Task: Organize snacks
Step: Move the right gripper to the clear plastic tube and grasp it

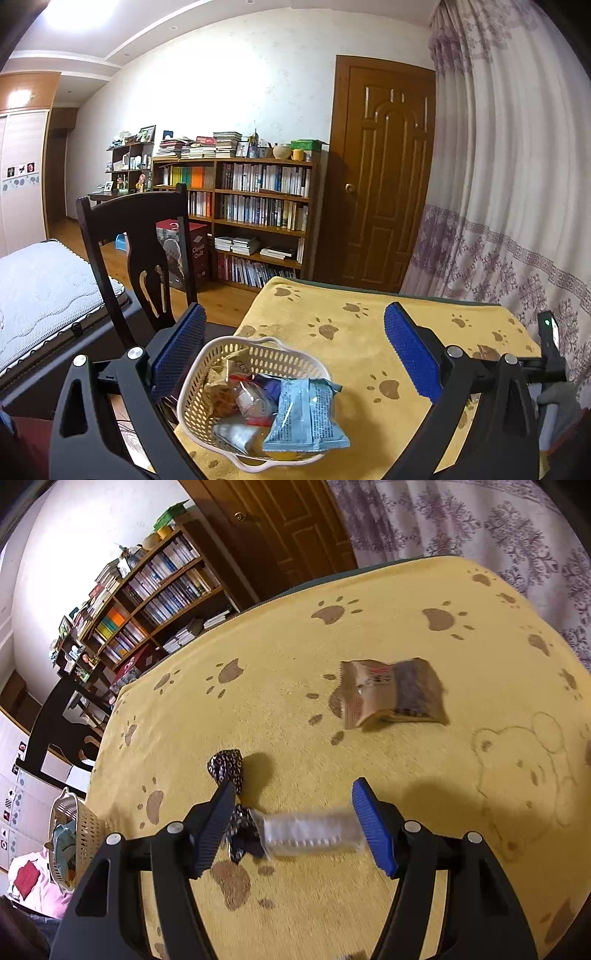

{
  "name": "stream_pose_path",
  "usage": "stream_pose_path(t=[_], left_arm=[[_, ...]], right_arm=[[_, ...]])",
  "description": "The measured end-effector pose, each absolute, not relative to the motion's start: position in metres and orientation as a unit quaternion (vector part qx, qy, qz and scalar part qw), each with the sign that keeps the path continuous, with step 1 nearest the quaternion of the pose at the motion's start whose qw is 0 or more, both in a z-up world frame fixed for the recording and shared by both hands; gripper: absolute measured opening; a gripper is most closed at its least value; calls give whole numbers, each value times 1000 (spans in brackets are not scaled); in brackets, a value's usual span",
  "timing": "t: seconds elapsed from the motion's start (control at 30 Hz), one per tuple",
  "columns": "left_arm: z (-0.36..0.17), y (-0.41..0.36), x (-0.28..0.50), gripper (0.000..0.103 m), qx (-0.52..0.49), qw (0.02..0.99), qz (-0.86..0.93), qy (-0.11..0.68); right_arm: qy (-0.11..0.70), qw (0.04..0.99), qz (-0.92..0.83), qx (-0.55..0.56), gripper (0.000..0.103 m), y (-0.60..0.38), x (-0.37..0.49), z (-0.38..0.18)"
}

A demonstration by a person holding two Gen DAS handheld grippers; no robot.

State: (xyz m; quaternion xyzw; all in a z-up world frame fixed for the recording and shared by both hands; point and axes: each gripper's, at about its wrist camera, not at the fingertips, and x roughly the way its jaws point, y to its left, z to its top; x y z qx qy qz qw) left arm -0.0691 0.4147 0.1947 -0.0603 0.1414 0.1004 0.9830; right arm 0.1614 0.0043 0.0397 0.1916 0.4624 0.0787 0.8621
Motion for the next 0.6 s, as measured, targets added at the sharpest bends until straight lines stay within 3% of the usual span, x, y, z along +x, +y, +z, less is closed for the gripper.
stream_pose_path(t=[0.23,0.6], left_arm=[[188,398,-58,98,-37,983,88,157],[175,372,-48,98,-33,982,31,185]], right_arm=[[479,853,106,175,66,12,169,22],[490,842,196,111,67,28,101,16]])
